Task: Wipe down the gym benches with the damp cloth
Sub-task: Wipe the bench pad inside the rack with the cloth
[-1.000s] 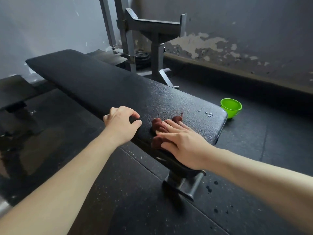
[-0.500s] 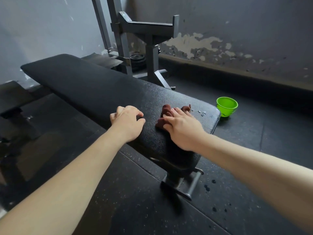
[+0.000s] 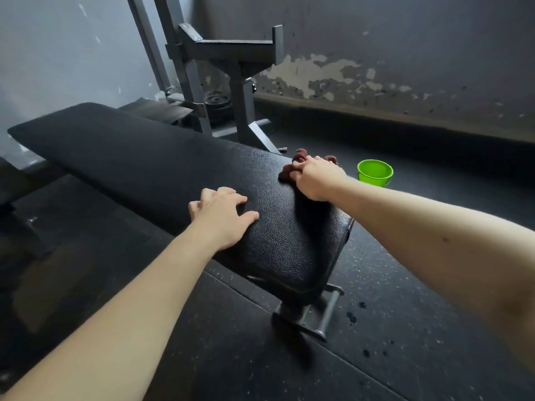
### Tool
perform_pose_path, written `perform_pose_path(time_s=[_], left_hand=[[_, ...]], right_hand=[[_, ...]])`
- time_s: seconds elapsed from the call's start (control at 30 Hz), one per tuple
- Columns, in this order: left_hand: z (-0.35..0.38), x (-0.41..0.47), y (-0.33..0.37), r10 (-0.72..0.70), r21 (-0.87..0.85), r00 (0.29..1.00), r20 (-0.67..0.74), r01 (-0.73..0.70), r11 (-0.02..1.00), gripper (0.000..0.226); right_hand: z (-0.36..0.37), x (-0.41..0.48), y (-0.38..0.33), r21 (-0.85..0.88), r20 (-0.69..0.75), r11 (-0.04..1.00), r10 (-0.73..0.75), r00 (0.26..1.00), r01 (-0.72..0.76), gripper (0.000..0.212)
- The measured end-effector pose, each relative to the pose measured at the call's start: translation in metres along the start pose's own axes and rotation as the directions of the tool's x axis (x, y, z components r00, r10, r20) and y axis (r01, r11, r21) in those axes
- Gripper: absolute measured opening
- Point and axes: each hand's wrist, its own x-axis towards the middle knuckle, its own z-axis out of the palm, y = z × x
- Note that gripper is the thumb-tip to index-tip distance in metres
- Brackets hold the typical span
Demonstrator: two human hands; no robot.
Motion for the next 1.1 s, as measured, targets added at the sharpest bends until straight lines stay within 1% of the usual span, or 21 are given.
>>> perform_pose_path(time_s=[0.07,0.1,0.2,0.3,0.37,0.5,0.57,0.67,0.77,0.83,0.97,1.03,1.1], left_hand=[[-0.001,0.0,0.002,-0.005,0.005,1.0,0.004,0.005,1.0,0.055],[-0.001,0.0,0.003,-0.009,0.018,1.0,0.008,0.009,1.0,0.055],[-0.003,0.002,0.007,0.003,0.081,1.0,0.001,-0.003,0.997,0.053],[-0.005,0.004,0.013,0.029,0.075,1.0,-0.007,-0.029,0.997,0.049],[-0.004,0.003,0.015,0.045,0.079,0.999,0.015,-0.046,0.996,0.049],[-0.003,0.004,0.01,0.032,0.029,0.999,0.033,-0.033,0.999,0.052],[-0.002,0.003,0.01,0.024,0.004,0.999,0.036,-0.024,1.0,0.054],[-0.004,0.001,0.013,0.023,0.024,0.999,0.037,-0.024,0.999,0.059],[-0.004,0.0,0.019,0.035,0.047,0.999,0.028,-0.037,0.998,0.061],[-0.002,-0.002,0.023,0.055,0.066,0.998,0.01,-0.055,0.996,0.057],[0.001,-0.003,0.03,0.108,0.078,0.994,0.007,-0.108,0.991,0.05],[0.001,-0.003,0.034,0.13,0.073,0.991,0.013,-0.131,0.989,0.05],[0.003,-0.003,0.038,0.14,0.07,0.99,0.014,-0.141,0.988,0.052]], right_hand=[[0.0,0.001,-0.005,-0.003,-0.01,0.999,0.043,0.999,-0.043,0.039],[0.0,-0.006,-0.009,-0.005,-0.015,0.999,0.042,0.999,-0.042,0.039],[0.005,-0.046,-0.025,0.006,-0.015,0.998,-0.066,0.998,0.066,0.044],[0.009,-0.09,-0.034,0.034,-0.018,0.982,-0.187,0.982,0.187,0.047],[0.007,-0.1,-0.031,0.022,-0.017,0.977,-0.211,0.977,0.211,0.047],[0.002,-0.073,-0.022,0.033,-0.033,0.981,-0.188,0.982,0.19,0.042],[0.005,-0.048,-0.013,0.034,-0.041,0.989,-0.146,0.988,0.147,0.041],[0.005,-0.022,-0.007,0.01,-0.041,0.998,-0.063,0.997,0.063,0.042],[0.006,-0.029,-0.013,0.003,-0.054,0.999,-0.033,0.998,0.033,0.045],[0.008,-0.051,-0.016,0.033,-0.062,0.998,-0.049,0.997,0.051,0.045],[0.01,-0.11,-0.01,0.078,-0.089,0.987,-0.131,0.987,0.138,0.046],[0.009,-0.123,-0.003,0.106,-0.089,0.982,-0.149,0.985,0.158,0.046],[0.006,-0.116,0.005,0.122,-0.082,0.98,-0.145,0.986,0.155,0.044]])
